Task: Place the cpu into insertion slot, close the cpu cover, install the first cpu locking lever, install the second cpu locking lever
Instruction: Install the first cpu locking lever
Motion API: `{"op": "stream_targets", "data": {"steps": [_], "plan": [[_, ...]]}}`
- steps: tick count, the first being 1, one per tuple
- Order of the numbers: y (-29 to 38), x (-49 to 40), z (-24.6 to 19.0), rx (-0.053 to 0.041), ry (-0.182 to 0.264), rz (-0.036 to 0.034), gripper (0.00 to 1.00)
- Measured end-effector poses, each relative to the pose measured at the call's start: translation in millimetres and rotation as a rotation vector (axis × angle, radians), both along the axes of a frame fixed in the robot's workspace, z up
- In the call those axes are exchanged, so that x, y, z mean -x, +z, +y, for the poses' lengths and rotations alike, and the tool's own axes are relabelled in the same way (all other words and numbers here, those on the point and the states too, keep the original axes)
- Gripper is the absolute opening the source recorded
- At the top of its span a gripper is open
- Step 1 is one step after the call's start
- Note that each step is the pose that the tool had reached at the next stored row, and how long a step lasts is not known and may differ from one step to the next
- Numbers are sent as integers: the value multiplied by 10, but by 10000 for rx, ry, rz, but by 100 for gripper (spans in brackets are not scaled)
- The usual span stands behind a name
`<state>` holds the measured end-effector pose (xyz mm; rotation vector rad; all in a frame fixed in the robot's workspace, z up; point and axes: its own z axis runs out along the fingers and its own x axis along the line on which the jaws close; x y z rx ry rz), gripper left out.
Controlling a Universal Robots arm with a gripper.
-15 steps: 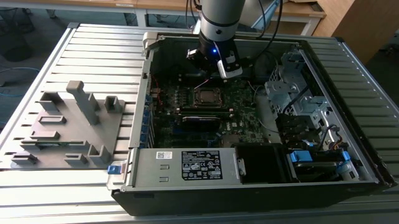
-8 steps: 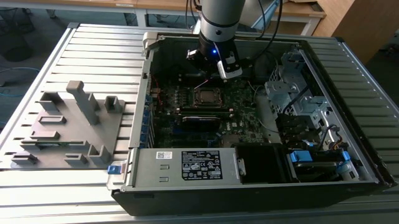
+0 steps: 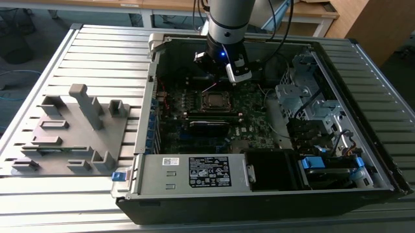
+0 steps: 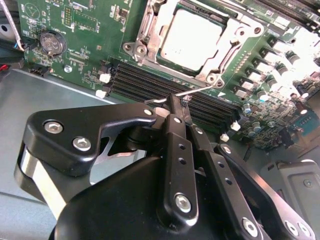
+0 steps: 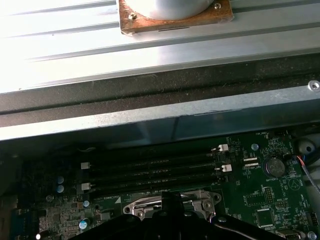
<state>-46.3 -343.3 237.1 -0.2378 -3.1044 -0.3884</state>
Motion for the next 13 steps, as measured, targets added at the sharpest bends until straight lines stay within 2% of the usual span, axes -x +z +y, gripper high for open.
{"op": "stream_targets", "data": {"steps": [5, 13], "plan": [[-6, 0, 0, -24, 0, -1, 10], [-6, 0, 0, 10, 0, 0, 10]]}}
